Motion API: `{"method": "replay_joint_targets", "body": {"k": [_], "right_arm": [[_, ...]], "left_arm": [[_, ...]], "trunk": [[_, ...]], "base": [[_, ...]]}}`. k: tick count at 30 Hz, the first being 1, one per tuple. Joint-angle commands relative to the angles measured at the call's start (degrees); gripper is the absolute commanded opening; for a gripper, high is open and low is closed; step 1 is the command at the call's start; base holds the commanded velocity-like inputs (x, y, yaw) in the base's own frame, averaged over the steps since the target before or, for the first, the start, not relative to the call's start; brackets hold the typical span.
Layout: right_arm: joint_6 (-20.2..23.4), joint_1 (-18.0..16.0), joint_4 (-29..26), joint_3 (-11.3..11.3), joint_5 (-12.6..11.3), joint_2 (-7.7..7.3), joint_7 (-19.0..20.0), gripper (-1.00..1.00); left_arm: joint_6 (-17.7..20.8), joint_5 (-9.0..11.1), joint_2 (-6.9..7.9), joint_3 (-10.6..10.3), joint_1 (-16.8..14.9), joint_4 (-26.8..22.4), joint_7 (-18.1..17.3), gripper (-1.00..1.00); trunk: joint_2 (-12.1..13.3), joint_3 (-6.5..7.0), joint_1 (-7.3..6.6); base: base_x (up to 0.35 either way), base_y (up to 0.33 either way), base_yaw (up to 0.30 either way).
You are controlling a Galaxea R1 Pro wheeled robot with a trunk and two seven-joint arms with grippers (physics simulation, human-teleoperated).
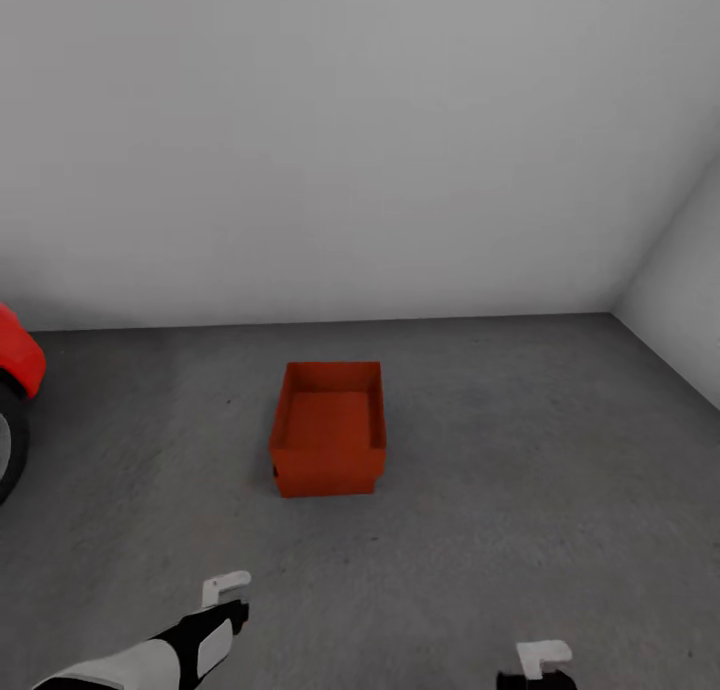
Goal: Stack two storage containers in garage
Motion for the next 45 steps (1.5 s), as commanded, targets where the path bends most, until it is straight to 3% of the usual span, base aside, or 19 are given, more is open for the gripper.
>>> {"method": "replay_joint_targets", "body": {"k": [1, 2, 8, 14, 27, 45], "right_arm": [[-0.2, 0.9, 0.2, 0.1, 0.6, -0.02, -0.3, 1.00], [-0.1, 3.6, 0.2, 0.1, 0.6, -0.07, -0.1, 1.00], [1.4, 8.4, 0.2, 0.1, 0.6, -0.20, 3.4, 1.00], [1.5, 12.6, 0.2, 0.1, 0.7, -0.15, 7.2, 1.00], [1.2, 14.6, 0.3, 0.2, 0.5, 0.53, 8.1, 1.00], [2.0, 14.6, 0.3, 0.1, 0.3, 0.77, 8.2, 1.00]], "left_arm": [[0.0, 0.5, -0.02, -0.5, 0.4, 0.0, 0.2, 1.00], [-0.1, 0.5, 0.03, -0.5, 2.2, 0.0, 0.2, 1.00], [-0.6, 0.5, 0.34, -0.5, 8.9, 0.0, 0.1, 1.00], [-0.7, 0.5, 1.04, -0.5, 12.7, 0.0, 0.1, 1.00], [-0.8, 0.3, 0.80, -0.5, 15.4, 0.0, 0.0, 1.00], [-0.7, 1.4, 0.78, -0.5, 15.7, 0.0, 0.0, 1.00]], "trunk": [[0.0, -0.04, 0.00], [0.0, -0.04, 0.00], [0.0, -0.04, 0.00], [0.0, -0.04, 0.00], [0.0, -0.04, 0.00], [0.0, -0.01, 0.00]], "base": [[0.000, 0.000, 0.000], [0.000, 0.000, 0.000], [0.000, 0.000, 0.000], [0.000, 0.000, 0.000], [0.000, 0.000, 0.000], [-0.083, 0.000, 0.000]]}}
